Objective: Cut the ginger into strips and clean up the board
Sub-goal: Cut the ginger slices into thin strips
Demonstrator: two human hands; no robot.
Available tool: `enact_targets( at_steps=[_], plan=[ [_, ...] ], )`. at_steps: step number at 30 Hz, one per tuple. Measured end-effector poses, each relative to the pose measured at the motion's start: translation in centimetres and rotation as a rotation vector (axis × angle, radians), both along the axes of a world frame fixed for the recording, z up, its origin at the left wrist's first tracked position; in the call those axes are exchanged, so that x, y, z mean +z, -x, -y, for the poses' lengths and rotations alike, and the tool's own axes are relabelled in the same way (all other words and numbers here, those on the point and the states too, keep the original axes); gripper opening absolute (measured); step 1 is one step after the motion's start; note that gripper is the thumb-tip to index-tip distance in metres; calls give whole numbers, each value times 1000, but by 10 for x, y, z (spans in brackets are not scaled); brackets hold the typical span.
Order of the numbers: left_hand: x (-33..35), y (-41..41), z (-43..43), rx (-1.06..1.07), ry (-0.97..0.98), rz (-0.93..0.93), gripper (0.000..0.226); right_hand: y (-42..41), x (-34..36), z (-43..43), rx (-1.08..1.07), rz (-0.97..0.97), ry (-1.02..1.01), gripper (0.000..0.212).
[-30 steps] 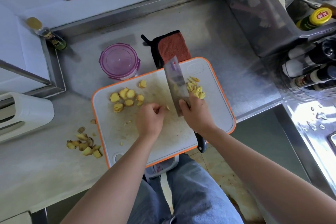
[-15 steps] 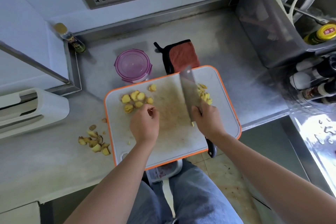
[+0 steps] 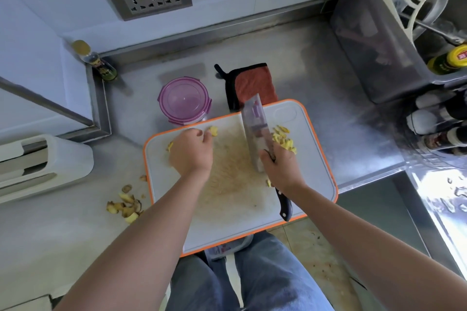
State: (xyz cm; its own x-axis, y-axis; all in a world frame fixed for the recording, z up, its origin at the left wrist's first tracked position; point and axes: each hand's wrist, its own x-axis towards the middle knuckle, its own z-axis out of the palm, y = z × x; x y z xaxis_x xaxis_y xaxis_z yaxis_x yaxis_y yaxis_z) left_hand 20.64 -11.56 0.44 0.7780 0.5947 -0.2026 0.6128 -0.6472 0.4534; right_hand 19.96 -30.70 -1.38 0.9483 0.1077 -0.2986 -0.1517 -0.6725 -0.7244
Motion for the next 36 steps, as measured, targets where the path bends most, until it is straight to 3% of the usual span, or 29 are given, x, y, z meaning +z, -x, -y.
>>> enact_targets(
  at_steps=[4,13,22,24,27,31,36],
  plan=[
    [-5,-14,4,-45,-39,-57,31,2,-4,0,28,35,-8,49],
    [-19,-20,6,-59,-38,-35,16,0,-11,2,32,56,-73,38],
    [-15,-5,28,-37,101,224,13,9,14,8,56,84,-129,29],
    [-12,4,36,44,187,257,14,12,14,18,115,27,-65,13],
    [-11,20,39,231,285,295,15,14,17,37,210,-63,5,29],
    [-11,40,38,359,326,301,23,17,23,57,357,-218,50,26],
    [-15,50,48,446,585,209,21,18,17,69,561,-186,206,35]
  ],
)
